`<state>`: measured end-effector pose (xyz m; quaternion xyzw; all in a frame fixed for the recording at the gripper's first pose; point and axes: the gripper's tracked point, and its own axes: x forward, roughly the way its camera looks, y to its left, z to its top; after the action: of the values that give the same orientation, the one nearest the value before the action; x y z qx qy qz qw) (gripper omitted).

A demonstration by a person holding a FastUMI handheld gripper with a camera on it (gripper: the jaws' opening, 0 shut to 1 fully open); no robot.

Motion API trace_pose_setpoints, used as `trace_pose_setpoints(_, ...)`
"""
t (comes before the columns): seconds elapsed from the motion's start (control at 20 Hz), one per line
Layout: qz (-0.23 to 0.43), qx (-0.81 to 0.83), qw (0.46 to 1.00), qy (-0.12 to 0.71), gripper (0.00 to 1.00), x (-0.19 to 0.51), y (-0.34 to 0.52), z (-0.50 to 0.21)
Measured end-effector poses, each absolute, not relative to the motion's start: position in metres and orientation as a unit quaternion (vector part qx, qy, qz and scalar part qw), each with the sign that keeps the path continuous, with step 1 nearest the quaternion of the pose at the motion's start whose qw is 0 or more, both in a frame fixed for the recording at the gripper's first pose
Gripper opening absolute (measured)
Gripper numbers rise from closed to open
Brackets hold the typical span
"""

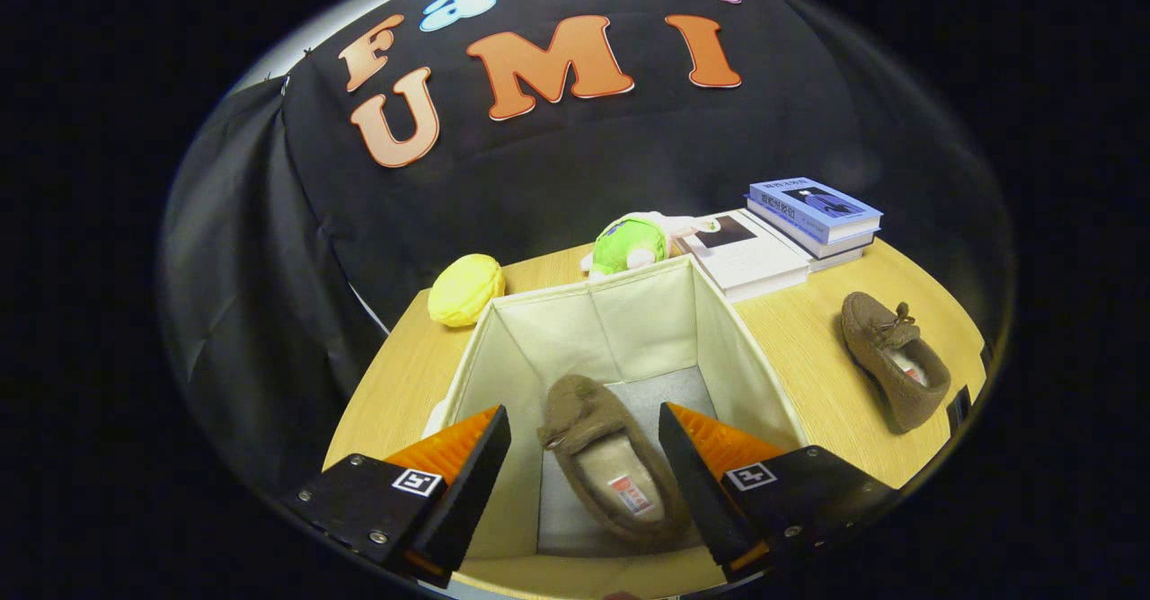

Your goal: Open the storage box then place both shoes into the box .Put the left shoe in first, then the right shoe, with the right side of both shoes facing outward in a uniform manner.

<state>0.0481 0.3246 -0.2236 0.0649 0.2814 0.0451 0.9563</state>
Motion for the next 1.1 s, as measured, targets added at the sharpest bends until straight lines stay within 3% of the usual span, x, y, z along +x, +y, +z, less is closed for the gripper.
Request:
trace_pose_setpoints(0.25, 0.055, 0.067, 0.965, 0.248, 0.98, 0.043, 0.293, -0.193)
trace_pose_setpoints(0.6, -0.007, 0.060, 0.976, 0.207, 0.99, 0.040, 0.177, -0.166)
trace_pose_setpoints(1.1, -0.079, 0.052, 0.970, 0.223, 0.99, 0.045, 0.030, -0.197)
